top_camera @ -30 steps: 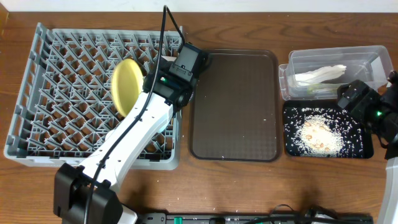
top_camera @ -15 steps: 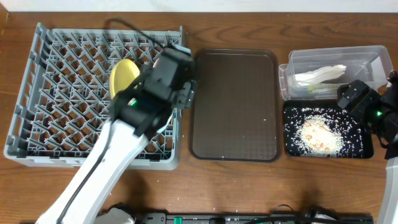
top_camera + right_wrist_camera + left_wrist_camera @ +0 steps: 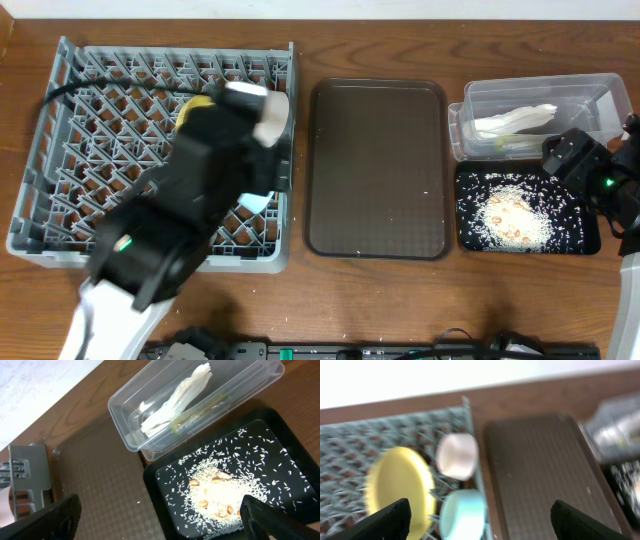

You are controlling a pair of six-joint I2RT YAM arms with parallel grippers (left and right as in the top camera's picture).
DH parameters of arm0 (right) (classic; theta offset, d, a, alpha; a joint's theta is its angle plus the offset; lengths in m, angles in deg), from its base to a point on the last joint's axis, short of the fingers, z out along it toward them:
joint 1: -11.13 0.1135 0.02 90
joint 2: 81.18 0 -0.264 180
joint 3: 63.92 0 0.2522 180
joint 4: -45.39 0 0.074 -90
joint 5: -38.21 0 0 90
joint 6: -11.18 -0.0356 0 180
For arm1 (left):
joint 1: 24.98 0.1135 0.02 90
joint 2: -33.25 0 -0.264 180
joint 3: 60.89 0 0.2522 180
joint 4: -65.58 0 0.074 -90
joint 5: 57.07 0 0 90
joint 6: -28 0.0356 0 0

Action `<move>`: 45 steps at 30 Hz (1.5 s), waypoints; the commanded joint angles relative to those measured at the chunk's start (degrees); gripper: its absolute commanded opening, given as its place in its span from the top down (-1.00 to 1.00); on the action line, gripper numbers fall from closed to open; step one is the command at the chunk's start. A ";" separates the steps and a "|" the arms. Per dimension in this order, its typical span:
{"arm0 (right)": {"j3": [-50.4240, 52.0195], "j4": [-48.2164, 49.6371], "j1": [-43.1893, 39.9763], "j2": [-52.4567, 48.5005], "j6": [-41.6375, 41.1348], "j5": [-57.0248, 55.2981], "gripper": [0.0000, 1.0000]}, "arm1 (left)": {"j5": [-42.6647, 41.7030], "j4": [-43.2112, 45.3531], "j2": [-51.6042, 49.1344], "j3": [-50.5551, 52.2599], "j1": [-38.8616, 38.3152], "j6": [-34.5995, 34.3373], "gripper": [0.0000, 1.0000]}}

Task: Sort waste into correct bins and load items into the dishwasher

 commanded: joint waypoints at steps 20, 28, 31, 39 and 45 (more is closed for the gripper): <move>-0.09 -0.04 -0.28 0.09 -0.55 -0.35 -0.99 | -10.16 32.44 34.77 37.40 20.17 9.49 -0.85; -0.09 -0.04 -0.28 0.09 -0.55 -0.35 -0.98 | -10.16 42.62 48.76 56.59 22.34 9.49 -0.85; -0.09 -0.02 -0.28 0.09 -0.55 -0.35 -0.99 | -10.14 44.92 53.40 61.94 23.76 9.51 -0.86; -0.09 -0.04 -0.28 0.09 -0.55 -0.35 -0.99 | -10.25 47.87 62.12 72.61 26.12 9.29 -0.86; -0.09 -0.02 -0.28 0.09 -0.55 -0.35 -0.98 | -10.19 50.34 62.38 79.01 26.12 9.25 -0.86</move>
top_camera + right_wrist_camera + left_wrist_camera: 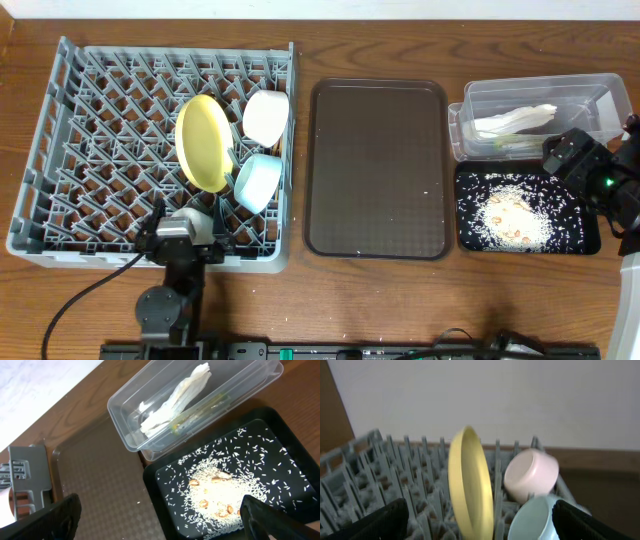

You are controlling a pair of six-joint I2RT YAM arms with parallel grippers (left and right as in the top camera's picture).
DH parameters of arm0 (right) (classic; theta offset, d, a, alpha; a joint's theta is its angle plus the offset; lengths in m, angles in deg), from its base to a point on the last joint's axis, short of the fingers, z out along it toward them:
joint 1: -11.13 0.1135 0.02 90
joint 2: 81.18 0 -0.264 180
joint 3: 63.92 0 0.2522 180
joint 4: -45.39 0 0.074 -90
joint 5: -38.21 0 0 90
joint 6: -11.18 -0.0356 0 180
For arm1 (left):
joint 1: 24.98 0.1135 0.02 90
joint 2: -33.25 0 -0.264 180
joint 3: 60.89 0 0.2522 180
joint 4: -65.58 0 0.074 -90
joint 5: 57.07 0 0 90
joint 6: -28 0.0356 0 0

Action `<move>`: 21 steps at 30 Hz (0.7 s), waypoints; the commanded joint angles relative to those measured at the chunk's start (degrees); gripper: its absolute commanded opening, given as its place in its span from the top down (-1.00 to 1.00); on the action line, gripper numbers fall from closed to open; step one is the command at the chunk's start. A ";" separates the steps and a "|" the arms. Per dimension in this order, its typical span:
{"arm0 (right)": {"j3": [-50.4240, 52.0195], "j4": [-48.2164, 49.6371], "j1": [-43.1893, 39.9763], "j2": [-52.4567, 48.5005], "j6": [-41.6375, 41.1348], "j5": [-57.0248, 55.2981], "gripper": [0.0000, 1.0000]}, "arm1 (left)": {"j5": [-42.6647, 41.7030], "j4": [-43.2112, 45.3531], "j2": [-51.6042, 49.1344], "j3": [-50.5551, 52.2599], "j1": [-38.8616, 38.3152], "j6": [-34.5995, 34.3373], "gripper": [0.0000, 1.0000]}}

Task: Sort waste into correct bins and load items into the dishwasher

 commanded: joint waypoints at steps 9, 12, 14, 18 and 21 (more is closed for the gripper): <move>-0.09 -0.02 -0.28 0.09 -0.20 -0.17 -0.98 | -0.66 -3.30 0.48 4.00 0.35 0.79 -0.86; -0.09 -0.04 -0.28 0.09 -0.20 -0.17 -0.98 | -0.63 -3.30 0.39 4.00 0.35 0.79 -0.86; -0.09 -0.02 -0.28 0.09 -0.20 -0.17 -0.99 | -0.66 -3.30 0.39 4.00 0.35 0.79 -0.86; -0.09 -0.04 -0.28 0.09 -0.20 -0.17 -0.99 | -0.66 -3.30 0.39 4.00 0.35 0.79 -0.86; -0.09 -0.04 -0.28 0.09 -0.20 -0.17 -0.98 | -0.66 -3.30 0.39 4.00 0.35 0.79 -0.86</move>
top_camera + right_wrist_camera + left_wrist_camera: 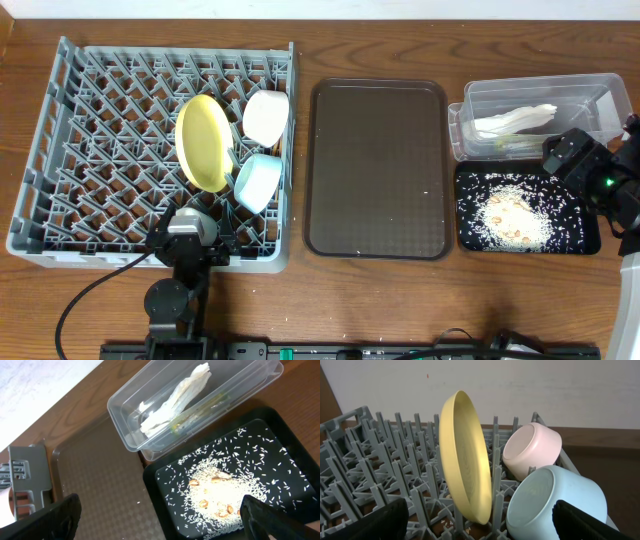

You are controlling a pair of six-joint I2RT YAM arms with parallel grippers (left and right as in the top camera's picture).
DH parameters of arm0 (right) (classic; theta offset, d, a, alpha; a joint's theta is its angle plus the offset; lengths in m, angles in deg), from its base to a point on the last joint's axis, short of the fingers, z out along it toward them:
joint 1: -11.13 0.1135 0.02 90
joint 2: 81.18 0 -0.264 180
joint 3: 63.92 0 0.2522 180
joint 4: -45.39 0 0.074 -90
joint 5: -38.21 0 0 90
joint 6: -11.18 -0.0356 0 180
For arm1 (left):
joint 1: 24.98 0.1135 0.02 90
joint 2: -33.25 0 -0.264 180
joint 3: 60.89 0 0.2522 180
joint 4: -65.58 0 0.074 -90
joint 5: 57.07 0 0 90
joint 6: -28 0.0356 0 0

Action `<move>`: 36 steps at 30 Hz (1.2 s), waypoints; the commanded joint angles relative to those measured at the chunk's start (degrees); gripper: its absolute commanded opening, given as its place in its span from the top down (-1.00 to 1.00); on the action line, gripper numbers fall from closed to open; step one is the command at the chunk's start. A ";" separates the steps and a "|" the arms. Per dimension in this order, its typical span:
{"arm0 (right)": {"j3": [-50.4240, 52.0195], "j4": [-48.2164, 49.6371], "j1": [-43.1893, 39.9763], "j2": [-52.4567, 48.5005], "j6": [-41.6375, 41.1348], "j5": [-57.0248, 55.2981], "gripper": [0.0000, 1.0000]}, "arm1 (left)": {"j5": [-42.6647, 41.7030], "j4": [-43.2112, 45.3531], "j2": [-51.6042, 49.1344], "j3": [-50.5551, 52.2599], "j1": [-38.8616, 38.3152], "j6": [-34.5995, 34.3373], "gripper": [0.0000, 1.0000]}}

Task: Sort waste into correct bins and load items into the dishwasher

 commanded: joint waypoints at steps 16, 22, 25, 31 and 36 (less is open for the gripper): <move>-0.07 -0.02 -0.22 0.09 -0.22 -0.17 -0.98 | 0.28 -2.38 0.35 0.72 0.35 0.79 -0.86; 0.46 -0.13 4.13 4.26 0.31 -2.38 -0.98 | 0.31 -2.38 0.35 0.72 0.35 0.79 -0.87; 1.81 0.44 9.66 9.01 3.80 -9.18 -0.99 | 0.28 -2.38 0.35 0.72 0.35 0.79 -0.86; 10.27 8.39 19.04 20.98 6.64 -22.99 -0.98 | 0.28 -2.38 0.35 0.72 0.35 0.79 -0.87; 23.34 19.98 19.85 32.68 9.07 -22.84 -0.99 | 0.31 -2.38 0.35 0.72 0.35 0.79 -0.87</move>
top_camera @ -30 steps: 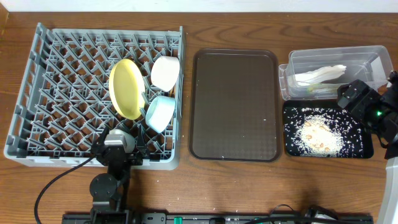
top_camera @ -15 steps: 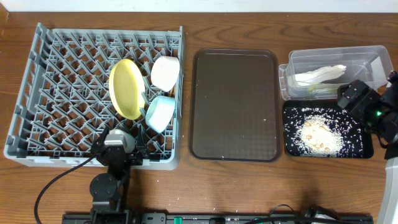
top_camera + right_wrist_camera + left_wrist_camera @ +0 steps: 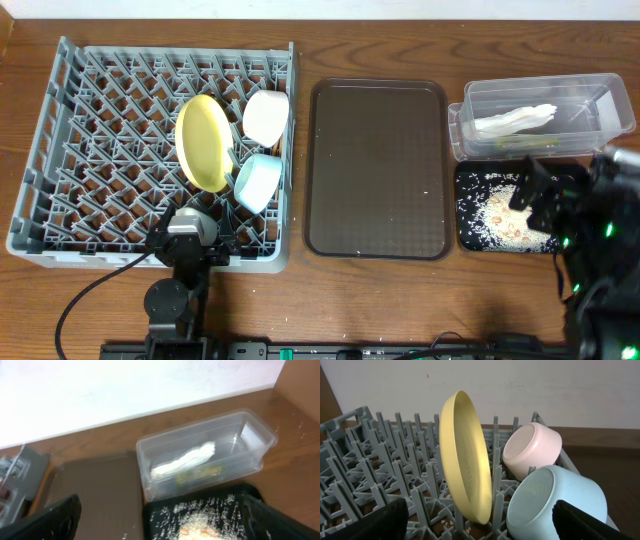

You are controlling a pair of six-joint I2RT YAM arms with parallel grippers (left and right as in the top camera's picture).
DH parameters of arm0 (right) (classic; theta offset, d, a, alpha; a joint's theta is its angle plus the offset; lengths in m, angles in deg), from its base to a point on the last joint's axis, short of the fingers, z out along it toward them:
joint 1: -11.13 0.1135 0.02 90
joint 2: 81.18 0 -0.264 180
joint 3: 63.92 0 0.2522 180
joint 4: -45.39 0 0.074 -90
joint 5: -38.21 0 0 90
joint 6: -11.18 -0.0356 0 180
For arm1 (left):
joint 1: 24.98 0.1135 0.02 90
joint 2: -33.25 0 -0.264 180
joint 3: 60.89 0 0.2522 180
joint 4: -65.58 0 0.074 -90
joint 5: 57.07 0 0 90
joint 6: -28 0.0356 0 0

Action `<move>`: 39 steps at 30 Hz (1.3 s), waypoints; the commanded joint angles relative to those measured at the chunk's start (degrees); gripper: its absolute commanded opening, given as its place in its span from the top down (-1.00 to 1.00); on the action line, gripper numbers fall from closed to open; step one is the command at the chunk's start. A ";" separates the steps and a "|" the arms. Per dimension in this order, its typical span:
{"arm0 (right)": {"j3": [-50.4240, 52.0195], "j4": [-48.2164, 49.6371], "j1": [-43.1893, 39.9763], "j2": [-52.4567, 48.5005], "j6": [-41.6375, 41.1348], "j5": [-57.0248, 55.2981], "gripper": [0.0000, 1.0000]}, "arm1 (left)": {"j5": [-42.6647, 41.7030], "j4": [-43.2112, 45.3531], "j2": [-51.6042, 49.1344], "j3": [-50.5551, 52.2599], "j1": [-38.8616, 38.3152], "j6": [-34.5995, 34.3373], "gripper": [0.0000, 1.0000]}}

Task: Sort waste into correct bins and load items into the dishwasher

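Note:
A grey dish rack point(image 3: 60, 150) holds a yellow plate point(image 3: 203, 142) on edge, a pale pink bowl point(image 3: 266, 115) and a light blue bowl point(image 3: 257, 181). The left wrist view shows the plate point(image 3: 465, 460), pink bowl point(image 3: 532, 455) and blue bowl point(image 3: 555, 502) close ahead. My left gripper point(image 3: 190, 230) sits open and empty at the rack's front edge. My right gripper point(image 3: 540, 200) hangs open and empty over the black tray point(image 3: 475, 235) of rice. The clear container point(image 3: 205, 460) behind it holds white waste.
A brown serving tray point(image 3: 377, 168) lies bare between the rack and the bins. The wall runs along the table's far edge. The right arm's body fills the front right corner of the overhead view.
My right arm has moved from the table's right edge toward the front, its gripper now over the rice tray and its camera lower and more level. The left arm has not moved.
First my left arm reached over the rack beside the plate and bowls, gripper open. It then stood folded back at the rack's front edge and has stayed there. The right arm held still at the right edge until its shift now.

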 commanded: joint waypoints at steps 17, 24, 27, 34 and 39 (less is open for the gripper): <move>40.46 22.34 0.63 34.69 1.64 1.25 -0.98 | 0.33 -2.29 0.35 0.76 0.35 0.79 -0.87; 50.88 38.07 0.46 36.50 1.57 1.70 -0.99 | 0.31 -2.29 0.35 0.76 0.35 0.79 -0.87; 52.11 37.38 0.46 36.50 1.64 1.60 -0.99 | 0.31 -2.29 0.35 0.76 0.35 0.79 -0.87; 52.11 34.86 0.46 36.48 1.64 1.64 -0.98 | 0.31 -2.29 0.35 0.76 0.35 0.79 -0.87; 52.11 33.40 0.46 36.35 1.64 1.66 -0.99 | 0.33 -2.29 0.35 0.76 0.35 0.79 -0.87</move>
